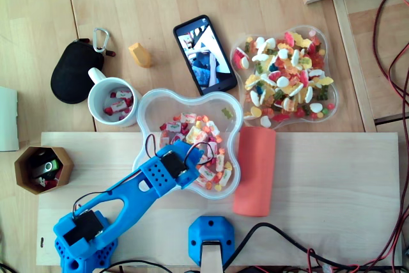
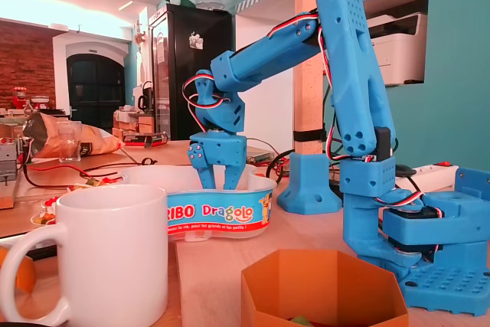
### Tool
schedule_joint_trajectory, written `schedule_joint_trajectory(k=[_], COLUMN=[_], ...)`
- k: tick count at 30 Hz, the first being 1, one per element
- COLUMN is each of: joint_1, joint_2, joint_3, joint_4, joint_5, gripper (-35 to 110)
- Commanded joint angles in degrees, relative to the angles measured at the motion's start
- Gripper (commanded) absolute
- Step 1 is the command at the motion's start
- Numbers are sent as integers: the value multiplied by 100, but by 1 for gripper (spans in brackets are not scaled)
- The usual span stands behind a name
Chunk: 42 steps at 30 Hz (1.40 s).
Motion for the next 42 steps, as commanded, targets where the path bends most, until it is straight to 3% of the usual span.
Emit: schedule_joint_trajectory(k=[1, 7, 11, 19, 37, 42], joint_1=[79, 88, 62, 0, 0, 0], joint_2=[123, 132, 176, 229, 220, 220], joint_3=[-35, -26, -26, -141, -475, -466], joint_4=[105, 149, 738, 1731, 1846, 1837], joint_5=[-26, -18, -18, -35, -18, 448], gripper=[5, 21, 28, 28, 29, 29])
